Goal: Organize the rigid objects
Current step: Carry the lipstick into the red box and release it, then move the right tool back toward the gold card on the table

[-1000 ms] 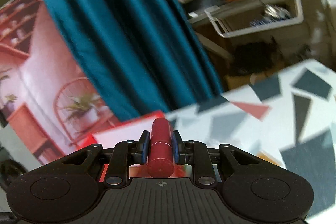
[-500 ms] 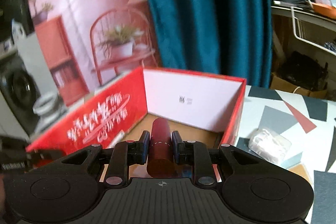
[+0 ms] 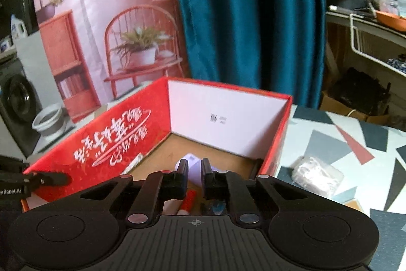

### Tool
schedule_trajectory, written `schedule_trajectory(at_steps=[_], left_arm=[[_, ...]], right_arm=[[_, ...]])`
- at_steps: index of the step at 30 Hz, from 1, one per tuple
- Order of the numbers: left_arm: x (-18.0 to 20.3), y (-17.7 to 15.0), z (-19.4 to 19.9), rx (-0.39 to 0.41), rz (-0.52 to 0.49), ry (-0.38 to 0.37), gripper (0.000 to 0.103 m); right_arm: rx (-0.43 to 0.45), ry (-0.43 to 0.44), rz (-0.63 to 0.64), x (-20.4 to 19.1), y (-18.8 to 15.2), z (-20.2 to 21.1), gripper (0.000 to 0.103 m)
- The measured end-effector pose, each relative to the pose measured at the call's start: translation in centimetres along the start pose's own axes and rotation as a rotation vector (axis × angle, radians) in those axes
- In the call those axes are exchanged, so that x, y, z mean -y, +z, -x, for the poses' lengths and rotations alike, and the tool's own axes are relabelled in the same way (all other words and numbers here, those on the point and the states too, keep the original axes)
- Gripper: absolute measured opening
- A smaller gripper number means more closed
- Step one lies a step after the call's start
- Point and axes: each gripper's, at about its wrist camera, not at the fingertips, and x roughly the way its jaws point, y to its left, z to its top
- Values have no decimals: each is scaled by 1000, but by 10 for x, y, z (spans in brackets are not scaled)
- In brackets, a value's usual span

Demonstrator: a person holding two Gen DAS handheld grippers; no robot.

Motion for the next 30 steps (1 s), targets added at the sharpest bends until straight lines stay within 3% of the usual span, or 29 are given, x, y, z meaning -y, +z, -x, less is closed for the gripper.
schedule_trajectory(at_steps=[6,12,15,16,18,21,26,30], left_arm=[[0,0,0,0,0,0,10],[0,0,0,0,0,-1,10],[0,0,0,0,0,-1,10],[0,0,0,0,0,-1,10],[0,0,0,0,1,-1,10],[0,0,0,2,-6,3,10],[0,-1,0,2,-4,6,10],[-1,-1,1,-2,7,3,10]], right_arm=[[117,-51,-43,17,5,19,16],[170,-126,-93,43,2,31,25],[195,-185,-109,57,-6,35,43],[213,-209,-106,63,-10,37,55],[233,-245,-108,75,-20,41,62],[194,-298,-125,96,-36,40,62],[145,-351,-120,124,-66,30,89],[71,-367,-129,140,-79,14,92]])
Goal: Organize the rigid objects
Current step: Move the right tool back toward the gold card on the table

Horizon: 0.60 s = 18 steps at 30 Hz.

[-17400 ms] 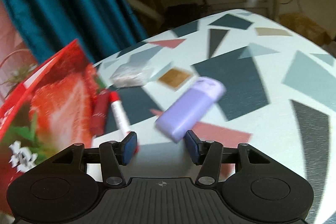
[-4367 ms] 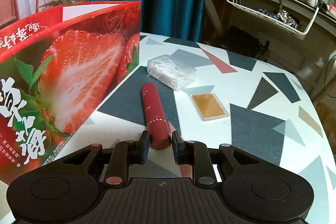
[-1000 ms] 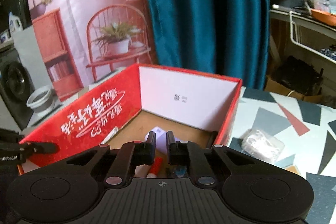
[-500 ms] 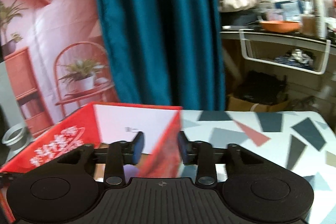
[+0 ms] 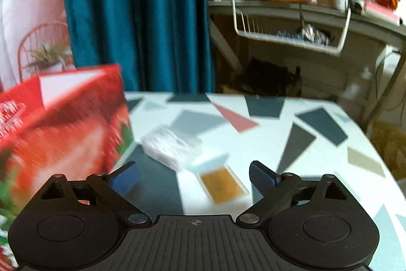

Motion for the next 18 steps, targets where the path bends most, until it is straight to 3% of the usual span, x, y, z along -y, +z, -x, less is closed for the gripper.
schedule_trajectory(at_steps=[12,14,16,18], left_arm=[[1,0,1,4,-17,2,11],[2,0,0,5,-18,6,10],[3,0,1,5,-18,8,10],[3,0,1,5,-19,8,10]], right_arm=[[-122,-70,40,20,4,-58,91],[-162,-38,-8,28,2,-66,82],[-157,-19,-53,31,0,-66,80],[-157,-36,-47,30,0,-64,74]])
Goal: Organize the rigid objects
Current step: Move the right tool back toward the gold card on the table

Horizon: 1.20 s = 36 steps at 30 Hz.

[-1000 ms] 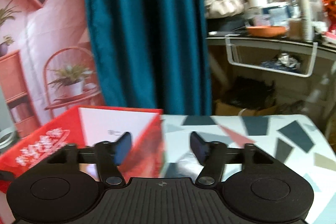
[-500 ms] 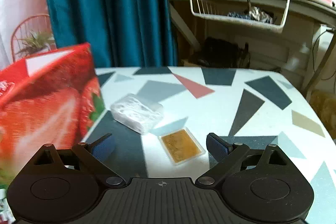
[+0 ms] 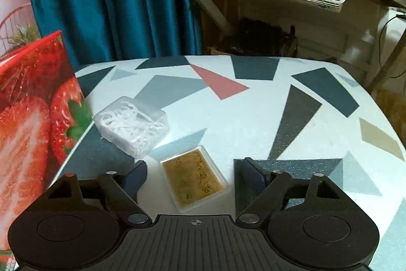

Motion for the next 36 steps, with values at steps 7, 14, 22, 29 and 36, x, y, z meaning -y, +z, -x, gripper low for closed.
schedule_trajectory(at_steps=[7,14,22,29,36], left_arm=[[0,1,1,3,1,0,10],[-1,1,2,4,3,0,10],[-1,1,2,4,6,-2,10],[-1,0,1,4,10,-6,10],[-2,0,1,6,16,-9,10]], right_arm=[[30,-59,36,-10,-8,9,48],[15,-13,18,-23,-12,15,47],[13,7,48,-51,-26,29,47],[35,-8,113,-66,-38,38,46],[49,78,165,-72,-44,42,45]])
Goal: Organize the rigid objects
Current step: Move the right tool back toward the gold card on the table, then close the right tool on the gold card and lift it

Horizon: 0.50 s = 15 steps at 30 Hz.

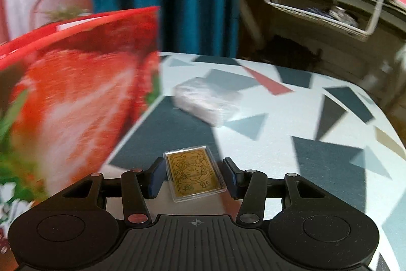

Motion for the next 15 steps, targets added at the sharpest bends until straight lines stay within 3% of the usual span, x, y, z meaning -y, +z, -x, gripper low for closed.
schedule_trajectory(at_steps=[6,7,12,15], left_arm=[[0,0,0,0,1,-1,10],[0,0,0,0,1,0,10],[0,0,-1,1,0,1,10],[0,0,-1,2,-1,1,10]], right_arm=[[29,12,33,-8,-2,5,40],[38,19,30,-8,-3,6,1],[33,9,31,-8,-4,7,4],[35,22,28,-7,-4,8,18]])
